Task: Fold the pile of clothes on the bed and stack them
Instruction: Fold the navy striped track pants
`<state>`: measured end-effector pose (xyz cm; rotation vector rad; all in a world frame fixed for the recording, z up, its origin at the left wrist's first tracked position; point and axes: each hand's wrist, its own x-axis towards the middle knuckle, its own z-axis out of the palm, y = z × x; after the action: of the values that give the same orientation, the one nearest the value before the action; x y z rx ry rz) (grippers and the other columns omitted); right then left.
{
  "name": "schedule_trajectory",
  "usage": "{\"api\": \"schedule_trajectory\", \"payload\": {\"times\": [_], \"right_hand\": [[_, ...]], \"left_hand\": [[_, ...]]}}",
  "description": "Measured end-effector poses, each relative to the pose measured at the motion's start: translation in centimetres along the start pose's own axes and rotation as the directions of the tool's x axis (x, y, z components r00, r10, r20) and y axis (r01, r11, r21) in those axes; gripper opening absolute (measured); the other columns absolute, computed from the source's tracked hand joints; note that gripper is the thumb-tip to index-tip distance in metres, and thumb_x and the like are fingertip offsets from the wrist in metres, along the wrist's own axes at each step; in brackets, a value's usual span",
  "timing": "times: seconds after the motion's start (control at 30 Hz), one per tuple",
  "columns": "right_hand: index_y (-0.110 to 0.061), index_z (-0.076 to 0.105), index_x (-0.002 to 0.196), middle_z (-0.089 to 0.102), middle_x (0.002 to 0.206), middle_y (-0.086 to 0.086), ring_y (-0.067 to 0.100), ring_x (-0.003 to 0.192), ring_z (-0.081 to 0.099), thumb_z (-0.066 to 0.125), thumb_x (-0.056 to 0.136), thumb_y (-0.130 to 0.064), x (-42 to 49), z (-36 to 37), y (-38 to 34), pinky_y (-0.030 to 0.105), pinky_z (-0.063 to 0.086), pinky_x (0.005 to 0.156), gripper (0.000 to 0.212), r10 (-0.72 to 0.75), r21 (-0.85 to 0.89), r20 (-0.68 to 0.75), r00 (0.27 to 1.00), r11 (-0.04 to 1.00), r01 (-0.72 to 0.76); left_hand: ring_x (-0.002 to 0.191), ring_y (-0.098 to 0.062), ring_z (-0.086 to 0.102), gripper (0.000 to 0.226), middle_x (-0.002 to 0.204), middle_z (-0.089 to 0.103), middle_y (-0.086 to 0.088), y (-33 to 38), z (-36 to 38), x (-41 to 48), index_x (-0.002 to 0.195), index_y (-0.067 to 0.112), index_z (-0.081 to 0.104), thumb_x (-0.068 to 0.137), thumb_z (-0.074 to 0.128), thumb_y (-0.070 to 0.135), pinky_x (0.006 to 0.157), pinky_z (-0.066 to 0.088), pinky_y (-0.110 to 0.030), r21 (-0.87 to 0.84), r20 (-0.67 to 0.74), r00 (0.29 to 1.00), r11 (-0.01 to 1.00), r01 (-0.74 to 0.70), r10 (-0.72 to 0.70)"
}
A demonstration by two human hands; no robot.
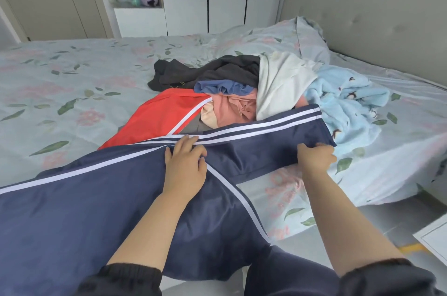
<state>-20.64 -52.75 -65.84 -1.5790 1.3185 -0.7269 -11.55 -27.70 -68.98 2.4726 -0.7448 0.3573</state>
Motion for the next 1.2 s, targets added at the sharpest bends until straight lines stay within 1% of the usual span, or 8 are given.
{"api": "schedule_trajectory", "payload": {"times": [0.13,0.3,0.47,0.7,0.8,0.93,1.07,1.2], "right_hand": [[-0.005,0.042,0.125,0.056,0.109,0.017,0.029,0.087,0.062,0.059,0.082,-0.004,1.3,0.2,0.3,0.04,0.054,0.076,0.047,0.255,0.393,0.147,0.956,0.871,-0.293],[-0.008,0.061,0.08,0.053,0.062,0.006,0.024,0.059,0.05,0.058,0.081,-0.002,1.0,1.5,0.8,0.032,0.047,0.058,0.006,0.091,0.25,0.15,0.985,0.96,-0.127],[-0.011,0.069,0.087,0.067,0.089,0.003,0.02,0.081,0.06,0.048,0.077,-0.005,1.2,-0.4,-1.0,0.02,0.04,0.069,0.024,-0.045,0.351,-0.265,0.963,0.926,0.14],[-0.013,0.037,0.137,0.02,0.149,0.019,0.039,0.13,0.026,0.057,0.073,0.0,1.3,-1.3,1.0,0.045,0.025,0.11,0.069,-0.252,-0.379,-0.113,0.961,0.905,0.192],[-0.009,0.048,0.127,0.037,0.134,0.019,0.038,0.12,0.036,0.061,0.073,-0.003,2.0,-1.3,0.7,0.046,0.033,0.098,0.056,-0.384,-0.428,-0.178,0.906,0.859,0.28],[-0.013,0.065,0.11,0.046,0.127,0.012,0.034,0.117,0.036,0.06,0.081,-0.02,3.0,-1.3,0.3,0.042,0.03,0.094,0.031,-0.364,-0.634,-0.069,0.929,0.735,0.242],[-0.017,0.059,0.117,0.051,0.131,0.003,0.025,0.133,0.028,0.048,0.085,-0.021,3.8,-0.4,-1.3,0.042,0.026,0.1,0.035,-0.279,-0.828,0.155,0.948,0.486,0.279],[-0.015,0.05,0.131,0.055,0.127,0.011,0.031,0.121,0.042,0.041,0.084,-0.004,5.0,0.0,-3.3,0.04,0.035,0.1,0.049,-0.504,-0.51,0.211,0.838,0.674,0.534]], "left_hand": [[0.143,-0.026,0.022,0.023,0.147,0.041,-0.008,-0.2,0.6,-0.1,0.103,0.017,0.071,0.087,0.056,0.01,0.115,0.011,-0.053,0.068,-0.071,0.997,0.997,-0.023,0.028],[0.143,-0.021,0.017,0.05,0.153,0.03,-0.002,-0.7,-0.8,2.8,0.139,0.015,0.046,0.09,0.052,0.017,0.116,0.01,-0.049,0.184,0.002,0.999,0.982,-0.045,0.046],[0.142,-0.023,0.019,0.053,0.154,0.029,0.001,0.4,-3.5,10.0,0.144,0.014,0.038,0.093,0.048,0.021,0.116,0.014,-0.051,0.257,0.163,0.984,0.966,0.027,-0.071],[0.144,-0.027,0.011,0.069,0.156,0.015,-0.006,3.2,-0.8,9.1,0.149,0.019,0.021,0.09,0.056,0.025,0.113,0.014,-0.049,0.375,0.186,0.981,0.927,-0.016,-0.058],[0.114,-0.028,0.043,0.035,0.122,0.05,-0.007,4.4,0.4,7.3,0.118,0.014,0.053,0.083,0.06,0.017,0.092,0.034,-0.038,0.29,-0.07,0.988,0.95,-0.113,0.139],[0.093,-0.025,0.052,0.016,0.086,0.058,-0.003,5.5,1.3,6.3,0.075,0.015,0.053,0.089,0.054,0.023,0.075,0.039,-0.034,0.119,0.073,0.99,0.985,-0.125,0.117],[0.117,-0.021,0.047,0.026,0.12,0.06,-0.002,5.3,1.4,7.7,0.113,0.013,0.067,0.091,0.053,0.012,0.099,0.036,-0.033,-0.037,0.176,0.932,0.948,-0.315,0.317],[0.14,-0.017,0.026,0.046,0.151,0.037,0.001,5.6,0.7,10.4,0.142,0.018,0.044,0.096,0.047,0.016,0.116,0.016,-0.028,-0.029,0.339,0.858,0.916,-0.401,0.386]]}}
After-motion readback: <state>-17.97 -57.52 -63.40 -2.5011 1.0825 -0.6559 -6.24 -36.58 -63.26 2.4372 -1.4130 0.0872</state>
